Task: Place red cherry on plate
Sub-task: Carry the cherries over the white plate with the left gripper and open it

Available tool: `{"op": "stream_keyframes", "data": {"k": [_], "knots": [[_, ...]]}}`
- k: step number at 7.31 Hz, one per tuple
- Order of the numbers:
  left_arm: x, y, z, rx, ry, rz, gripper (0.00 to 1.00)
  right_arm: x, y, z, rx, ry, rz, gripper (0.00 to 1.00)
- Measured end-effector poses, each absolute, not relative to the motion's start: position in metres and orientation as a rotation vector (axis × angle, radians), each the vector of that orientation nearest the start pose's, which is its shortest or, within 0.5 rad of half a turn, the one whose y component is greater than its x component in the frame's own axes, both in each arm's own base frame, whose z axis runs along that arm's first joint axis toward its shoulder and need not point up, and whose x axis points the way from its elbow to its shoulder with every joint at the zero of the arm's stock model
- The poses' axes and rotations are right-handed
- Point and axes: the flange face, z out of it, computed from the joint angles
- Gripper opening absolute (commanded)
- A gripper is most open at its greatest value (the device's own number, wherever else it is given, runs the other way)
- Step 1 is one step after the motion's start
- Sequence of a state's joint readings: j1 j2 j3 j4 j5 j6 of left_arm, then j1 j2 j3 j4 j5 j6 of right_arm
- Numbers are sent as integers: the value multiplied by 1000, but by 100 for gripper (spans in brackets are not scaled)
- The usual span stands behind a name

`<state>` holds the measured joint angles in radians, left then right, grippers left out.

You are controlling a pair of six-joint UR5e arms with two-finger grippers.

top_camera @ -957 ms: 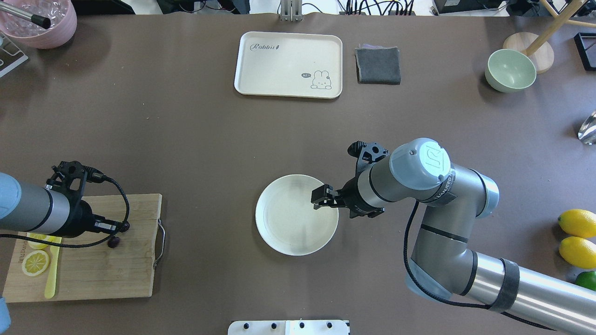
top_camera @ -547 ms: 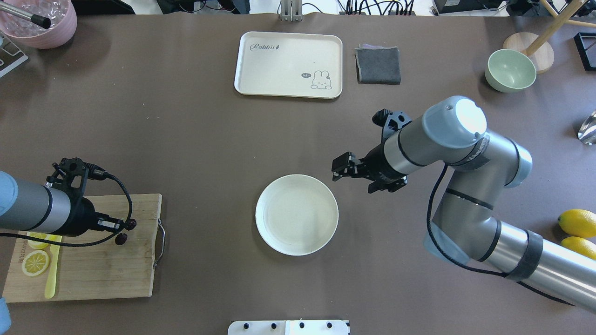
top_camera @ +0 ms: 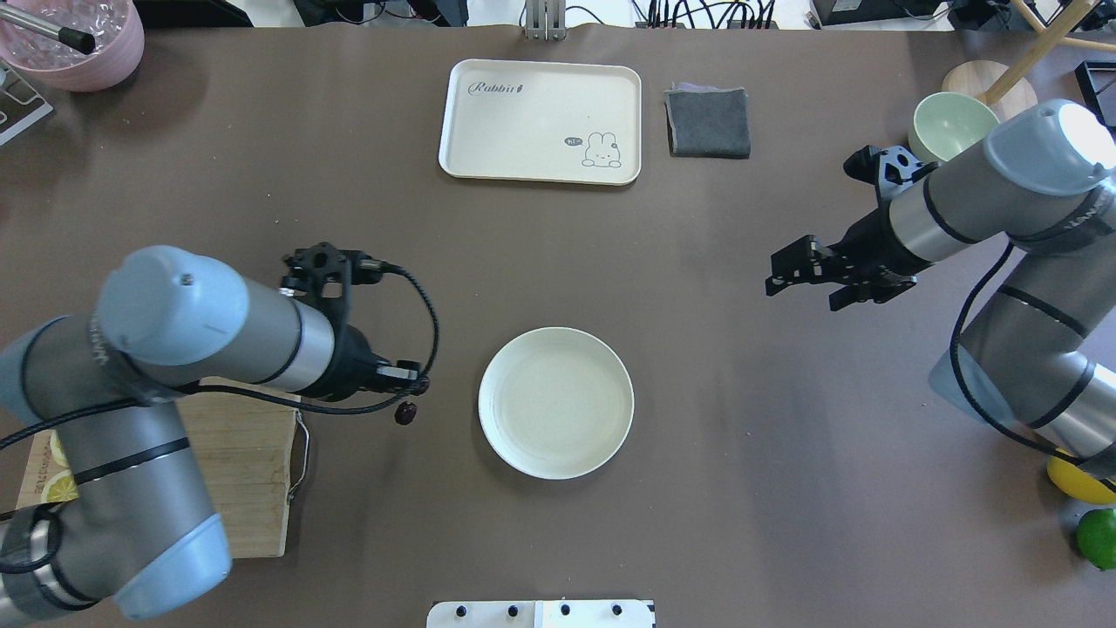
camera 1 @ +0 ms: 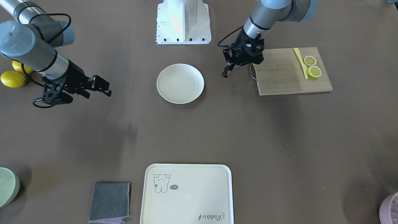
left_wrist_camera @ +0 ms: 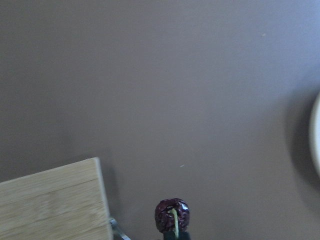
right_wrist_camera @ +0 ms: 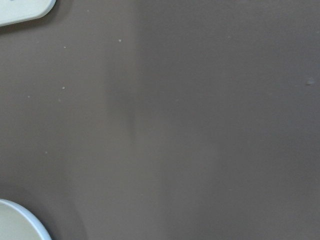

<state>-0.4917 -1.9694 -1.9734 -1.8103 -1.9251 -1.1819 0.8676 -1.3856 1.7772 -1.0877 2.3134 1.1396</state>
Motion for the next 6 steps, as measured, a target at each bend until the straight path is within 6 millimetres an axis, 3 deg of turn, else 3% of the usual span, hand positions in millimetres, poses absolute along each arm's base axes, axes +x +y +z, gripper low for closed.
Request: {"op": "stream_keyframes", "data": {"k": [1,3,4,6], "knots": [[480,-358,205,141,1076,79,0,-285,-472,426,-28,-1062,35,100],[542,-359,171,183,1067,69,0,-241,-468,467,3,-1036,-17,100],[567,-359,163,196,1073,73,99,-234,-467,473,10,-1032,-29,100],[587,-354,161,204,1088,35,98,-230,-466,477,14,-1030,-35,100]]}}
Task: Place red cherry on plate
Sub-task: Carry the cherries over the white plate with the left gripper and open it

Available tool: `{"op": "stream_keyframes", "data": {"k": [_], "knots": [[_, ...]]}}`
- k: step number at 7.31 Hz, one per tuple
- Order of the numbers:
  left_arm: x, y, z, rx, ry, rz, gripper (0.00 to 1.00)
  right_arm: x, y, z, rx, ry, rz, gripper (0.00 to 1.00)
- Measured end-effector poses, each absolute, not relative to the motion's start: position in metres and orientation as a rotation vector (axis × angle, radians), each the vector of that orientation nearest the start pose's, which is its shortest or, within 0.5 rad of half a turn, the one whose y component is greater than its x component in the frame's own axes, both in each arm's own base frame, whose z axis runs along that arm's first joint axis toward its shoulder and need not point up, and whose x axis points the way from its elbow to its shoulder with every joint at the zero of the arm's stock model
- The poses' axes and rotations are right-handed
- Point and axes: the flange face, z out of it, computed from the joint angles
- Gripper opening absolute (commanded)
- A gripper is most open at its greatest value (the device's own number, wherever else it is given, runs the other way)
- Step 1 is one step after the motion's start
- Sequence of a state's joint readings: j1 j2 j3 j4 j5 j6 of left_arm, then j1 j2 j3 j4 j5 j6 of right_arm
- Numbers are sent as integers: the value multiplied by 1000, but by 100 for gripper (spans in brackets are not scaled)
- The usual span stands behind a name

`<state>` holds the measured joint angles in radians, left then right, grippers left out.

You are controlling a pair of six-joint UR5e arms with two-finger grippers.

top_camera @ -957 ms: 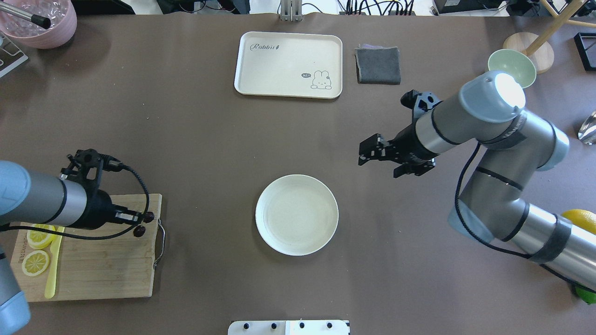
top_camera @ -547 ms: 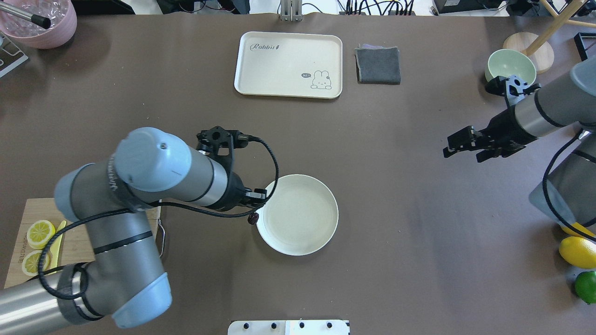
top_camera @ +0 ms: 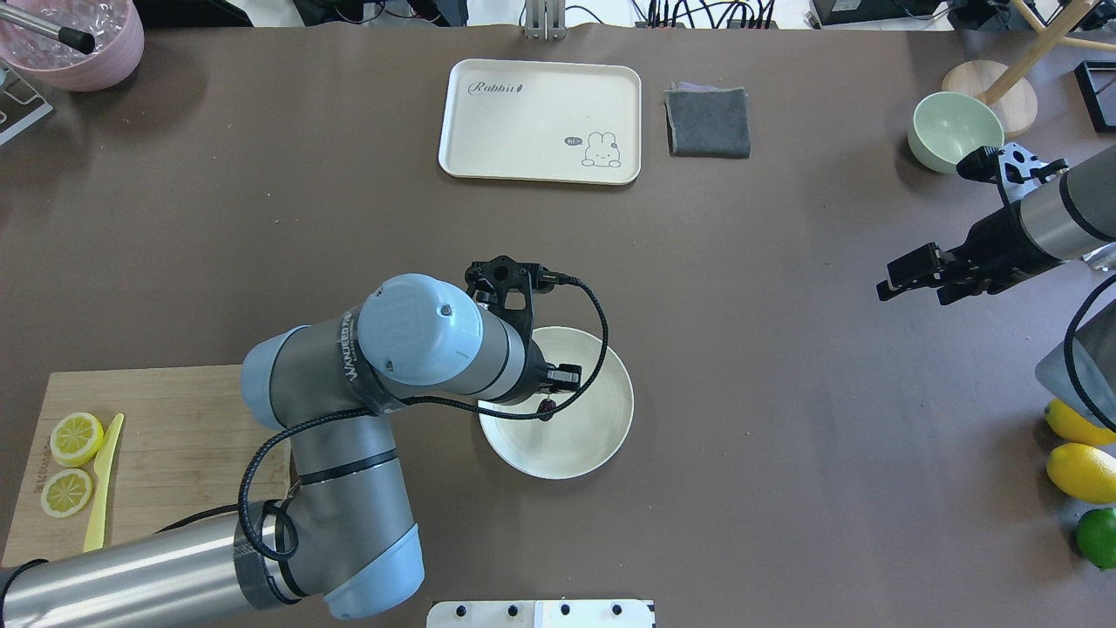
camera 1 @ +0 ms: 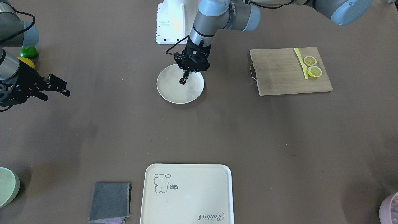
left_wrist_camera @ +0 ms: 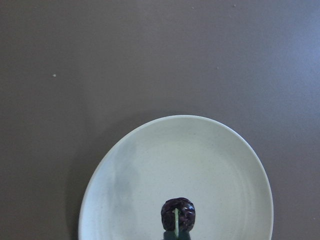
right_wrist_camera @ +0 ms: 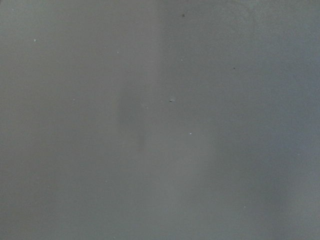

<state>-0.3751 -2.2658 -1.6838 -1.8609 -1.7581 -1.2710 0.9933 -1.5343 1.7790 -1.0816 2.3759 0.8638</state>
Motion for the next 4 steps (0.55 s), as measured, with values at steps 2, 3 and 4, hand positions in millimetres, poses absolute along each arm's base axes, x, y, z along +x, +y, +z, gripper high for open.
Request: {"op": "stream_keyframes", "data": {"k": [2,3,4], "knots": [[575,-357,166,221,1084,-16,98,-221,-466,474,26,-1034,-25,100],[552,-367,179,226,1067,-27,98,-211,-465,471,38,-1038,-10,100],[514,-383,203,224,1041,-17,98,-190,-471,471,58,-1041,12,100]]}}
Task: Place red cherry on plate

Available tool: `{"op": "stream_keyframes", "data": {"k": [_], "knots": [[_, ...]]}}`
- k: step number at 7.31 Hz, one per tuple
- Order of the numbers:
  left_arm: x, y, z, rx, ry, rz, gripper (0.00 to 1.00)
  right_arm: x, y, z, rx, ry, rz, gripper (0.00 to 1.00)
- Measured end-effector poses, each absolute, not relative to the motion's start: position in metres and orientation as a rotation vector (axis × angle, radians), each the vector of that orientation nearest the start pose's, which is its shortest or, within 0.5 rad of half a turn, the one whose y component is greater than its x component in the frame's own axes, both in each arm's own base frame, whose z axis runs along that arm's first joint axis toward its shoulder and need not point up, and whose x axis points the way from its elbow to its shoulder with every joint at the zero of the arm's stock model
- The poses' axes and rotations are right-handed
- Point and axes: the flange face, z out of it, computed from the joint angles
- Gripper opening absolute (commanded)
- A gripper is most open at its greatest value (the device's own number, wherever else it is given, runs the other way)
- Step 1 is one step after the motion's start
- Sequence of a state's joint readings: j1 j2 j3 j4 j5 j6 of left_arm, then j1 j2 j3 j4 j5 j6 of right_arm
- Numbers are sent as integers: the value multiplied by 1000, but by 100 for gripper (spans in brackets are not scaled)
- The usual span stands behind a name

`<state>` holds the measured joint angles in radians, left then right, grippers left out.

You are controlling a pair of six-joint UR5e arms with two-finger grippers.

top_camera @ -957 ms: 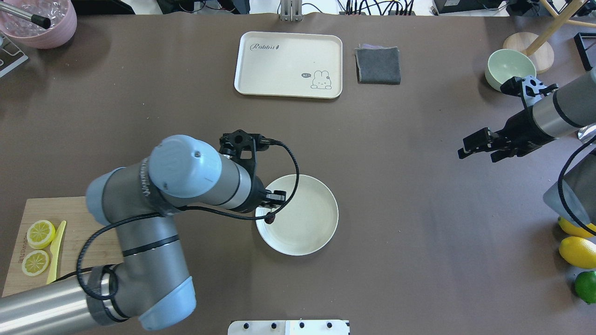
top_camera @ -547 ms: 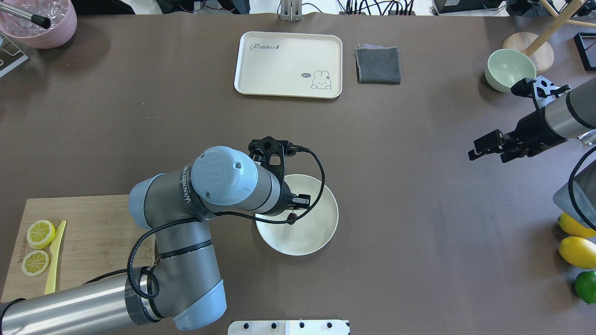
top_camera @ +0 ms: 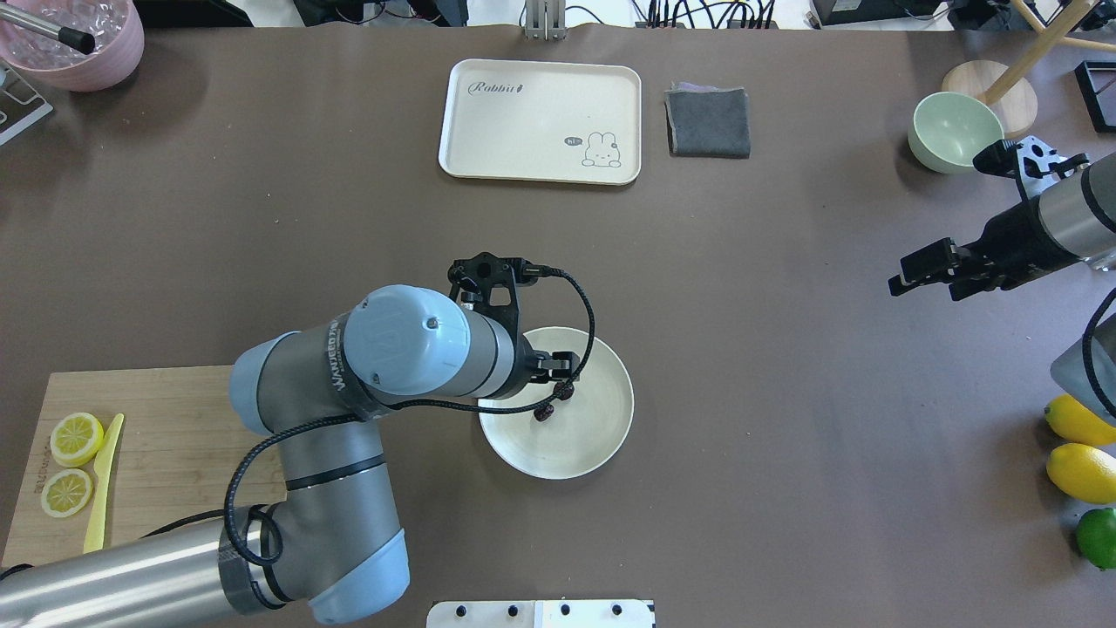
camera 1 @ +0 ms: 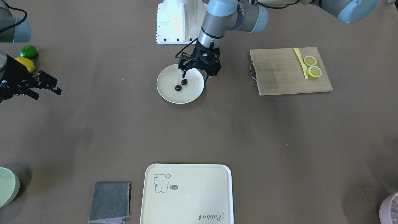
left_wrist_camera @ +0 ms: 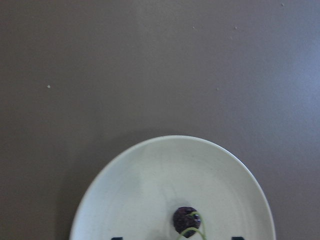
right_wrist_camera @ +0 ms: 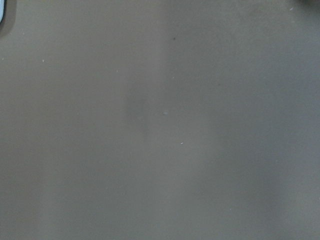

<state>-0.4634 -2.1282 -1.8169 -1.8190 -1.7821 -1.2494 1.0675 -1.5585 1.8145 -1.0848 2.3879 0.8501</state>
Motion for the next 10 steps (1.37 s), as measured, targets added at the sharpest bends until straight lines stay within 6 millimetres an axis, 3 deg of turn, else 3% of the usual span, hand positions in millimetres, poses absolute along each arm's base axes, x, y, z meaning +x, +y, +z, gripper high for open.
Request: {"op": "stream_keyframes", "data": {"k": [2,4,5,7,8,10], "knots": [[409,-424,269,248,954,76,98,-117,-489,502,126,-1023,15,100],[280,-478,346,293,848,211,98,-47,-500,550,174,-960,-29,100],[215,-488,382,306,821,248,98,-17,-502,576,184,-924,-59,100],[101,-479,464,323,761,344,98,33,-498,617,205,-871,-101,100],[66,-464,501,301,735,355,98,52,-492,630,217,-833,-103,100],[28,-447,555,235,709,303,98,78,-478,647,234,-776,-100,100]]}}
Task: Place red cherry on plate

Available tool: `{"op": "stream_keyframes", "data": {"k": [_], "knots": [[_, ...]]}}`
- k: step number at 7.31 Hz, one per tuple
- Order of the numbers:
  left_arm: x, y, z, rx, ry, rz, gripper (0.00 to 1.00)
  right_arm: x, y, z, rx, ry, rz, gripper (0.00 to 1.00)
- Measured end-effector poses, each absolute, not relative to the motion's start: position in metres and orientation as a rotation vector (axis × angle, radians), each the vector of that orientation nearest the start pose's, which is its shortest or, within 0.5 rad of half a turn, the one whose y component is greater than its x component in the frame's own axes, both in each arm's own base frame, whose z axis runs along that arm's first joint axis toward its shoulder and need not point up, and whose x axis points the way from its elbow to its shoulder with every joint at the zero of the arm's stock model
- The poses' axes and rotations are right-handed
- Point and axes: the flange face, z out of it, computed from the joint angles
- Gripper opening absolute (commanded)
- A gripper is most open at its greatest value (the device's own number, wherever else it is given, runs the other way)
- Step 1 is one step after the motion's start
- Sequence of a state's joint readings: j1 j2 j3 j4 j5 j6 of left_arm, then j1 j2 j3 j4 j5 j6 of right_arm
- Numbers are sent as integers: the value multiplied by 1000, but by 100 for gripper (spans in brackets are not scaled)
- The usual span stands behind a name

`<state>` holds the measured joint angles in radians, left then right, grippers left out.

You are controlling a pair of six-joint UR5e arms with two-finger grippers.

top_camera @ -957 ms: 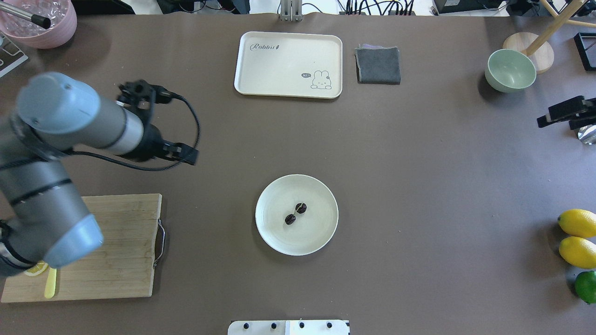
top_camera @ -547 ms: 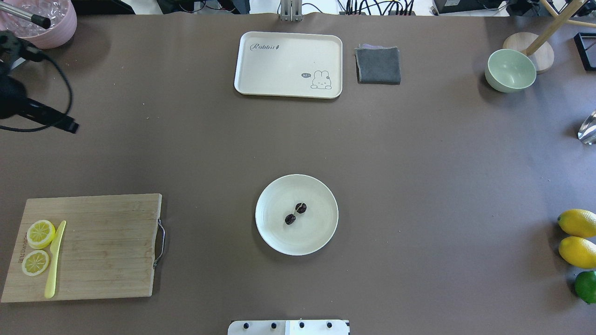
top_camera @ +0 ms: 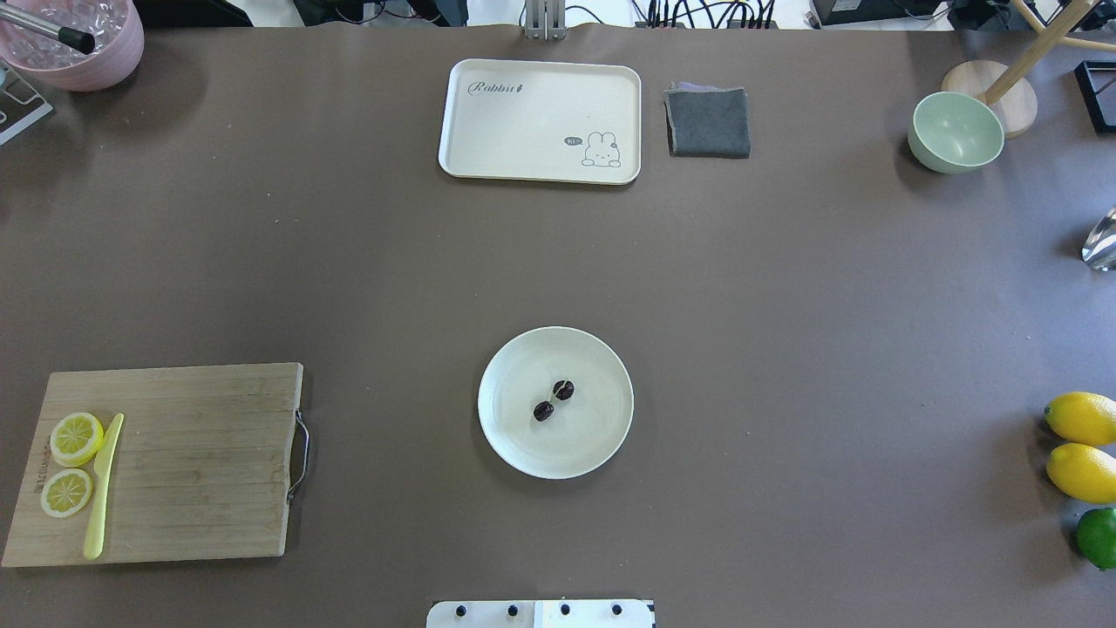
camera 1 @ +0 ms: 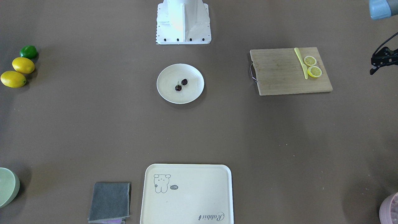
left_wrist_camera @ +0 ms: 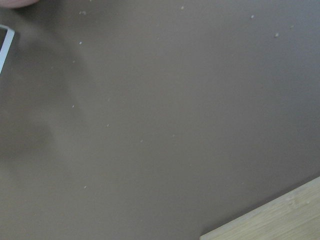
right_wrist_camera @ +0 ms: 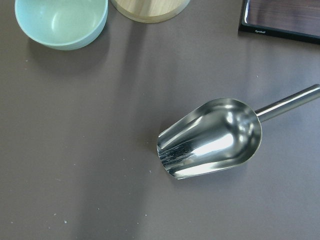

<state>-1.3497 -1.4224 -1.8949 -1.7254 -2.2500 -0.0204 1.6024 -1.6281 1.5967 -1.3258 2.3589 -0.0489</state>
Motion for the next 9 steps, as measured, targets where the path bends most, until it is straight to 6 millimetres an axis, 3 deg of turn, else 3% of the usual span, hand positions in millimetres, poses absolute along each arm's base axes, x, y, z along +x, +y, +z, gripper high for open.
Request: {"op": "stream_keyframes", "data": {"k": [2,4,9], "knots": [[4,-443,583,200,697,245,98,83,-472,652,233,-768,-97,100],[0,-440,597,173,697,225,98,82,-464,654,233,-777,-98,100],[2,-450,597,183,699,224,98,81,-462,652,240,-791,-110,100]]}}
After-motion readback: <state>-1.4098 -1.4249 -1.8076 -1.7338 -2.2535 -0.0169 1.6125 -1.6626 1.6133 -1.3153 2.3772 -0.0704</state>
